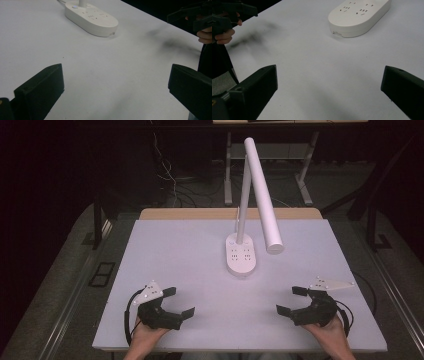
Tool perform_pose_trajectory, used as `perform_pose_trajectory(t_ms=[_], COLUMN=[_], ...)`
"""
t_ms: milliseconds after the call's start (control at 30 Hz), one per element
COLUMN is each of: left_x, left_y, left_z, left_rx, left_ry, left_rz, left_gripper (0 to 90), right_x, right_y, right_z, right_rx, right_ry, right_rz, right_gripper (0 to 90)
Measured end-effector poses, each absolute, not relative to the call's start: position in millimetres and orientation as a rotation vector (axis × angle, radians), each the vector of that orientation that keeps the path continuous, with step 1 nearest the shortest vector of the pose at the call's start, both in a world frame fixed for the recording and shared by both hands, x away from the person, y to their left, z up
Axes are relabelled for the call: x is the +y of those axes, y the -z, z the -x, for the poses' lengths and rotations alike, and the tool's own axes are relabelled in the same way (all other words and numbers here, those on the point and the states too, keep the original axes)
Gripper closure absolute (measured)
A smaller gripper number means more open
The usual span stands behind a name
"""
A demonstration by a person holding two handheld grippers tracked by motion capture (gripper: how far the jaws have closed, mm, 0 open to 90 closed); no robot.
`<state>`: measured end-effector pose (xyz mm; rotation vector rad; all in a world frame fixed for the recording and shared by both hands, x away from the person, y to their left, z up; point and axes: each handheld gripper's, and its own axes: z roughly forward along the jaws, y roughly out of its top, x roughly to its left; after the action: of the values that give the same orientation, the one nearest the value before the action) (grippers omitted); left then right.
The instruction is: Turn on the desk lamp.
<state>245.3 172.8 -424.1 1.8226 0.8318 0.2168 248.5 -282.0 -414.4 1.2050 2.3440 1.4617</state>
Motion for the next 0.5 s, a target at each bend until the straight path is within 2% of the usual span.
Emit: perform_pose_trajectory(t_ms=[500], left_x=[169.1], left_y=[424.2], left_z=[-244.8], left_rx=[0.818], left_ry=[-0.217], left_rz=[-1.826], left_gripper=[0.0], right_x=[-284.9], right_y=[413.3], right_z=[-246.0], right_rx=[2.362], right_ry=[-1.453], right_rz=[-1.220], right_gripper=[0.6])
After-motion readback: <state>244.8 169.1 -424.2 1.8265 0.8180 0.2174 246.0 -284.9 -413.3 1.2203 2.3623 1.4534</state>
